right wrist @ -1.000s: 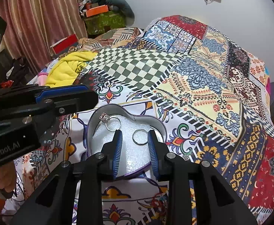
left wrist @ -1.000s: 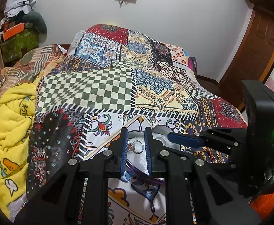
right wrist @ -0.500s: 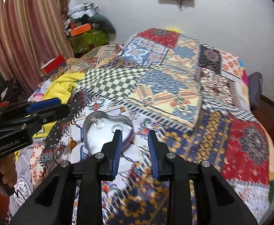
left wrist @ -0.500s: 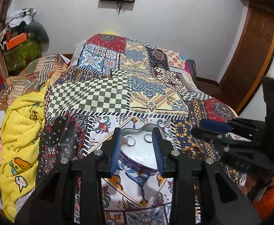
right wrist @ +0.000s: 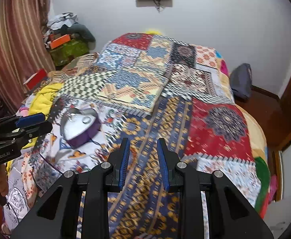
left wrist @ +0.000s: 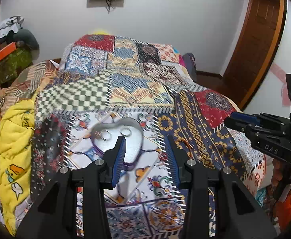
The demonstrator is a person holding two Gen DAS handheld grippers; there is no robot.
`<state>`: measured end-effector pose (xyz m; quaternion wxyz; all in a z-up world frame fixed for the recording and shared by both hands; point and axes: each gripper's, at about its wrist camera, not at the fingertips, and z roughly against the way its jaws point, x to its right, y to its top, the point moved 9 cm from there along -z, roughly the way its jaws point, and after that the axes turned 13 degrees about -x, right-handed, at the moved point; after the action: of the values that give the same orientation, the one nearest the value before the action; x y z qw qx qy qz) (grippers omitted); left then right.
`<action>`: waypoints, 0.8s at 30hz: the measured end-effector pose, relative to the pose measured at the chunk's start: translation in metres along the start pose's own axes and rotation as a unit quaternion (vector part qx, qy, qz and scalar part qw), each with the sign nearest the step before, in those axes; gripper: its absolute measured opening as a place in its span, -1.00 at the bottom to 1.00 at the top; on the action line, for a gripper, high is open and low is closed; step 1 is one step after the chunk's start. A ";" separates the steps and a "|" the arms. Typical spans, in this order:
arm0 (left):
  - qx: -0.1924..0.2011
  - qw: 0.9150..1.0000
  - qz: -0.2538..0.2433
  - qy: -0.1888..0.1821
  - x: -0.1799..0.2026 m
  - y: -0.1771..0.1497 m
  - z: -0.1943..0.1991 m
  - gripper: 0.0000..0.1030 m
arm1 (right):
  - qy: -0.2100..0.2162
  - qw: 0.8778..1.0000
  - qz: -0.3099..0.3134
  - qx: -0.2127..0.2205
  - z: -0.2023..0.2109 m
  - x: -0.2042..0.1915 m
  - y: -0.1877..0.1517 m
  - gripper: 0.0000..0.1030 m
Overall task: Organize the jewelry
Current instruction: 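Lift both open tools away from the heart tin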
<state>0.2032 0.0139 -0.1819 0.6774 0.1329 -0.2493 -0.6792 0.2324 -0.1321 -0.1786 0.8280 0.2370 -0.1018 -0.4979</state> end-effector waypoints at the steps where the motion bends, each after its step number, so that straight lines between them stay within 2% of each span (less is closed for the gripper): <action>1: -0.006 1.000 -0.002 -0.003 0.004 -0.001 -0.003 -0.23 | -0.001 1.000 -0.004 -0.001 0.000 0.004 -0.003 -0.51; 9: -0.051 0.998 -0.007 -0.024 0.028 -0.021 -0.035 -0.23 | 0.003 0.999 -0.033 -0.022 -0.002 0.025 -0.031 -0.51; 18: -0.103 0.993 0.000 -0.057 0.047 -0.045 -0.072 -0.23 | 0.015 0.998 -0.032 -0.043 -0.014 0.018 -0.055 -0.51; 24: -0.122 0.989 -0.008 -0.080 0.063 -0.049 -0.088 -0.58 | 0.025 0.997 -0.036 -0.062 -0.028 0.018 -0.062 -0.51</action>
<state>0.2040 -0.0648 -0.2714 0.6609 -0.0040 -0.2171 -0.7183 0.2041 -0.1638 -0.2352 0.8250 0.2014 -0.0411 -0.5264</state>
